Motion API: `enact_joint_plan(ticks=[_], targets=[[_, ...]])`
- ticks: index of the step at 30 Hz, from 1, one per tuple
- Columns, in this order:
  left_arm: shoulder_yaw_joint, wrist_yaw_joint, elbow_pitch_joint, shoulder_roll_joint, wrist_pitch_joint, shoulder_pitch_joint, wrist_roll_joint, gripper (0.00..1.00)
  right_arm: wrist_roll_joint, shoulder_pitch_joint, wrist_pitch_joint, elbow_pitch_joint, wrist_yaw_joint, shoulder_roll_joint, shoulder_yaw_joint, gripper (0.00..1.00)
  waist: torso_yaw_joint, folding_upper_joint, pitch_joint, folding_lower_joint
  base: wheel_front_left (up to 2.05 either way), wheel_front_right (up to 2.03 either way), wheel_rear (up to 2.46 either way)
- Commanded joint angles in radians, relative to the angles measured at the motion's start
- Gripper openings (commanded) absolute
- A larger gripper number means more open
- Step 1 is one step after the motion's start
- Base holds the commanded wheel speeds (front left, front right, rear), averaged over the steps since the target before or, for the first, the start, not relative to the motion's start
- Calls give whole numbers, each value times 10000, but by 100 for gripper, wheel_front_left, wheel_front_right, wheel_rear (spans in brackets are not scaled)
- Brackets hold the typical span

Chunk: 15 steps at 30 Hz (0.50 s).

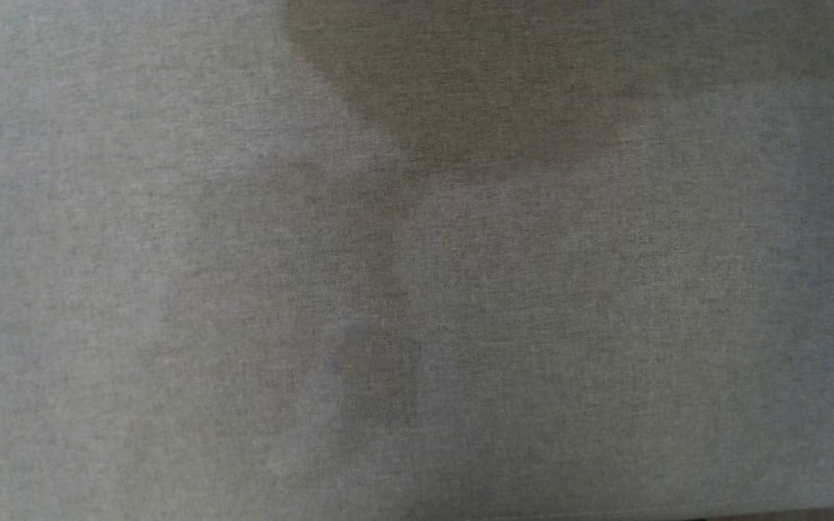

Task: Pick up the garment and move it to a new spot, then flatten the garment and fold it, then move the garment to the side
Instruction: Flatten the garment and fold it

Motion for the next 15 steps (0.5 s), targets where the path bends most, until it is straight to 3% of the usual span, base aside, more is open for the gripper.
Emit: enact_joint_plan(ticks=[1, 9, 15], targets=[[319, 19, -405, 812, -33, 386, -192, 0, 30, 652, -109, -185, 65, 46, 4, 0, 19, 0, -147, -3, 0, 0, 0], [689, 59, -2219, 1532, -34, 5780, -526, 0, 603, 5034, -281, -640, 65, 196, -251, 0, 3, 0, -1401, -3, 0, 0, 0], [1415, 770, -3406, 1292, -35, 10785, -497, 0, 781, 8956, -306, -2266, 65, 461, -1315, 0, -19, 0, -2423, -3, 0, 0, 0]])
